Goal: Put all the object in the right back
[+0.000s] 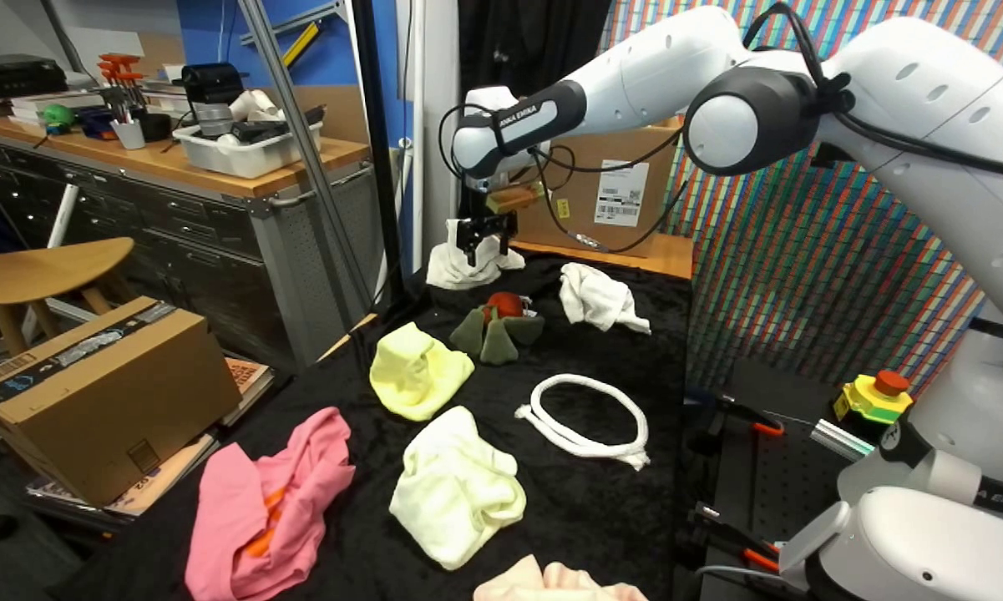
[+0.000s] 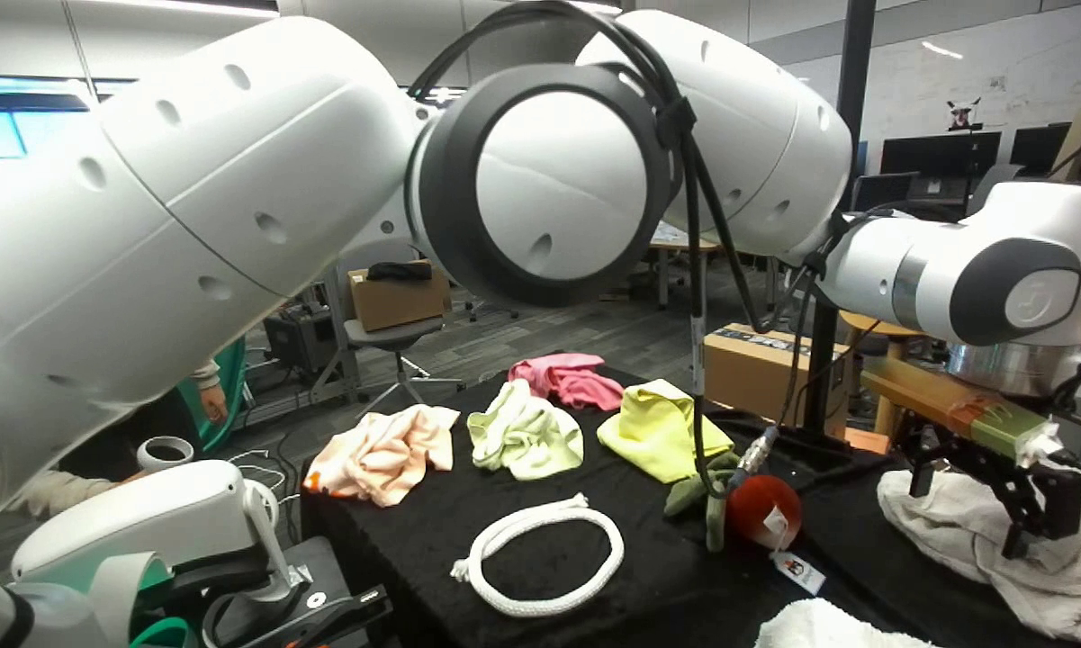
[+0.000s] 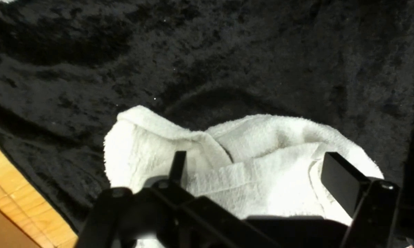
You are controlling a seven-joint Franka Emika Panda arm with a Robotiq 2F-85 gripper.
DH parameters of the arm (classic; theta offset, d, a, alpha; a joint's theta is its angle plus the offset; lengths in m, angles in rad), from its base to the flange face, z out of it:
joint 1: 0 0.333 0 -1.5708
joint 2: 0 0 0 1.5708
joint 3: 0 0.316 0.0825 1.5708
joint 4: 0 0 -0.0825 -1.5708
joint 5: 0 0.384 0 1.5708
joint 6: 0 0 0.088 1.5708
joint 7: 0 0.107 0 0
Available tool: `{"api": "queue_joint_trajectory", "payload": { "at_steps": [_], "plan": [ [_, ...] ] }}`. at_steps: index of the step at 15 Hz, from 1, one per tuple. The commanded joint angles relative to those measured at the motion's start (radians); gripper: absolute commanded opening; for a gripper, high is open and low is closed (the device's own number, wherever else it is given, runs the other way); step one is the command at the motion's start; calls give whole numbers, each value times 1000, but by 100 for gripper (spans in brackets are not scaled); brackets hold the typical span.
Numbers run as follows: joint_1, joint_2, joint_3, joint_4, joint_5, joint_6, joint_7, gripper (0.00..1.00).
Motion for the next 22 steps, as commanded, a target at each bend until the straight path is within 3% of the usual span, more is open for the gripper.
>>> {"api": "queue_joint_trajectory", "payload": {
  "at_steps": [1,8,9,10,18,22],
  "plan": [
    [6,95,-28,153,-41,-14,56,100],
    [4,172,-38,276,-67,-31,115,100],
    [4,179,-36,287,-69,-38,116,75],
    [4,184,-35,296,-70,-46,114,74],
    [8,171,-27,309,-59,-144,85,8],
    [6,135,-10,297,-50,-229,47,4]
  ]
}}
